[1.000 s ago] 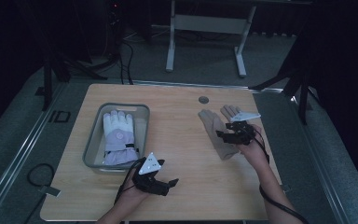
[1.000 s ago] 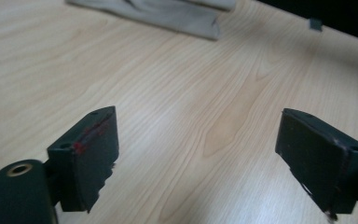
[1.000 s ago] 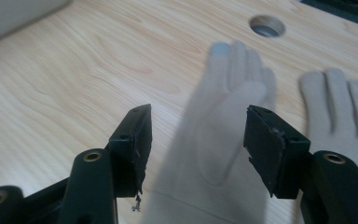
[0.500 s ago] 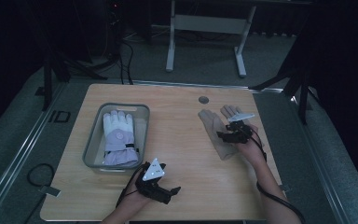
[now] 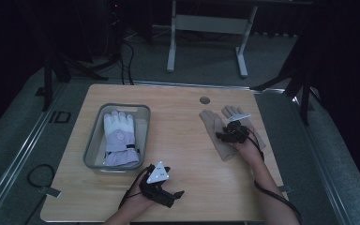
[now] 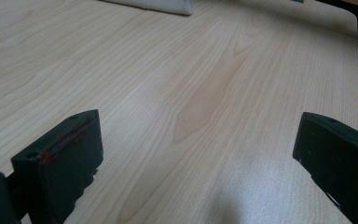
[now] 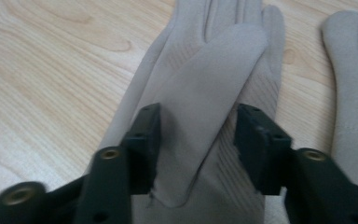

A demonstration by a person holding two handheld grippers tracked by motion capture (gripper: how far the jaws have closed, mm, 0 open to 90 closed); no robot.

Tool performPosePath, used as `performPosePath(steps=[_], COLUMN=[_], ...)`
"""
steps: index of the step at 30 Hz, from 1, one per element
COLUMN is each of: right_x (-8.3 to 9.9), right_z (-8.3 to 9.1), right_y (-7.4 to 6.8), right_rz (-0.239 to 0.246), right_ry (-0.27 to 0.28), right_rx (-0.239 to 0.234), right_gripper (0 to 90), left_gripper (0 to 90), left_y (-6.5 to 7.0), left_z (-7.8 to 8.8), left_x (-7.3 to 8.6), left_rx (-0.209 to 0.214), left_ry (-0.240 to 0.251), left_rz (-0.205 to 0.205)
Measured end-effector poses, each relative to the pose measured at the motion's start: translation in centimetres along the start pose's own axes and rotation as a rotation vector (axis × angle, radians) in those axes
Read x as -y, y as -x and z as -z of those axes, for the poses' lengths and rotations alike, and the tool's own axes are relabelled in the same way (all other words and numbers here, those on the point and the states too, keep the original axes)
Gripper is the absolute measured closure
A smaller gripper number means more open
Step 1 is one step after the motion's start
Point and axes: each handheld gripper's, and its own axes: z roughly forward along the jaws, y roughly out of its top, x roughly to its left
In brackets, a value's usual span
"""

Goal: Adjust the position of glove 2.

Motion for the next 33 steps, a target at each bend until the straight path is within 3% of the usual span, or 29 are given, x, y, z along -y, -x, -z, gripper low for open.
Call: performPosePath(steps=[3, 6, 7, 8, 14, 20, 23, 24, 30, 33], right_x=[0.0, -0.1, -0.2, -0.5, -1.2, -3.5, -4.0, -4.4, -3.5, -2.4], right_z=[0.2, 0.2, 0.3, 0.5, 1.8, 4.8, 5.5, 6.5, 6.3, 5.1], right_y=[-0.1, -0.5, -0.7, -1.2, -2.6, -5.2, -6.2, -7.8, -9.1, -10.0], right_rz=[-0.002, -0.002, -0.021, -0.073, -0.156, -0.244, -0.249, -0.257, -0.33, -0.362], right_ry=[-0.001, -0.013, -0.021, -0.011, 0.048, 0.168, 0.201, 0.24, 0.234, 0.196], right_rx=[-0.012, 0.003, 0.012, 0.025, 0.03, 0.005, 0.016, 0.076, 0.126, 0.135], right_gripper=[72.0, 77.8, 79.2, 81.2, 81.8, 81.8, 81.8, 81.8, 81.7, 81.6], left_gripper=[1.7, 1.7, 1.7, 1.7, 1.7, 1.7, 1.7, 1.7, 1.7, 1.7], left_y=[0.1, 0.1, 0.1, 0.1, 0.0, 0.0, 0.0, 0.0, -0.1, 0.0], left_z=[0.0, 0.0, 0.0, 0.0, -0.2, -0.3, -0.3, -0.3, -0.2, -0.1], left_x=[0.0, -0.1, 0.0, 0.0, 0.0, -0.2, -0.3, -0.3, -0.3, -0.4], left_rx=[-0.005, -0.006, -0.007, -0.007, -0.011, -0.021, -0.02, -0.028, -0.03, -0.032], left_ry=[0.006, 0.009, 0.01, 0.009, 0.009, 0.014, 0.019, 0.022, 0.025, 0.027], left_rz=[-0.001, -0.001, 0.001, 0.003, -0.001, -0.007, -0.007, -0.011, -0.011, -0.013])
